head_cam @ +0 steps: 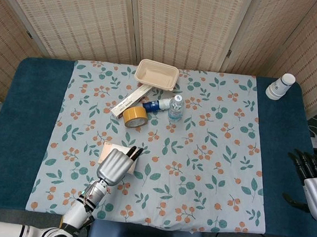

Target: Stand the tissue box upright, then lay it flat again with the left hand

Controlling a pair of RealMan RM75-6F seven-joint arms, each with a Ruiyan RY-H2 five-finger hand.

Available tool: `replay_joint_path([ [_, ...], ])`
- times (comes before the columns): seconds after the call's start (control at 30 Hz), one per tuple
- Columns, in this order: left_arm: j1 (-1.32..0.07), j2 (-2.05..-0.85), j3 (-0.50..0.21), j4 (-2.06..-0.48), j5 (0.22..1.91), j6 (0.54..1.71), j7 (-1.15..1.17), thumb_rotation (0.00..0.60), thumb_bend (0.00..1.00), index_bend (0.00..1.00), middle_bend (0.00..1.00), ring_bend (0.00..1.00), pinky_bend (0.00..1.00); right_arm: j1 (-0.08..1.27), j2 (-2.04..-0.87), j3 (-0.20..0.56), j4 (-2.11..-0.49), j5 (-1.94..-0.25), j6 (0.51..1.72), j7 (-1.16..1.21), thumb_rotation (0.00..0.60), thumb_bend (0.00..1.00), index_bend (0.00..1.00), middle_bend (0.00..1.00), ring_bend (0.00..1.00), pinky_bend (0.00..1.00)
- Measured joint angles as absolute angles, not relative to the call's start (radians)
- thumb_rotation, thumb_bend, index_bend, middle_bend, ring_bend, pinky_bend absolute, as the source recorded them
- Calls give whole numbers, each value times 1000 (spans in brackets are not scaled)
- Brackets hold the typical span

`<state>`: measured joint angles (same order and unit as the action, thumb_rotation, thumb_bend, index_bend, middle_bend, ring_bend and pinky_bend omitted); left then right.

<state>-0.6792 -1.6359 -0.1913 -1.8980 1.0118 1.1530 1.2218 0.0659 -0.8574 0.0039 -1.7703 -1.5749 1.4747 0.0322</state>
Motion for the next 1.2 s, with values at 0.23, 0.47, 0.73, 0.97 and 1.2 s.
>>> replay_joint_path([
  [0.23,-744,-1658,-213,-1889,859,1159,1274,600,158,67,134,894,877,68,-849,4,-1765,-1580,1469,61,600,116,78,28,0,13],
  [0.47,-826,-1681,-219,-1849,746,1179,1306,600,157,72,135,894,878,72,-843,9,-1756,-1571,1458,83,600,116,78,28,0,13],
  [0.73,-887,-1694,-203,-1813,667,1188,1309,600,158,73,134,894,877,76,-842,15,-1754,-1559,1450,90,600,116,77,28,0,13],
  [0.97,-921,-1707,-190,-1769,630,1186,1288,600,158,87,139,894,877,75,-840,16,-1752,-1558,1448,94,600,116,78,28,0,13],
  [1.2,-935,-1709,-173,-1717,601,1177,1268,600,178,313,309,923,903,77,-837,18,-1749,-1552,1443,107,600,116,78,28,0,13],
])
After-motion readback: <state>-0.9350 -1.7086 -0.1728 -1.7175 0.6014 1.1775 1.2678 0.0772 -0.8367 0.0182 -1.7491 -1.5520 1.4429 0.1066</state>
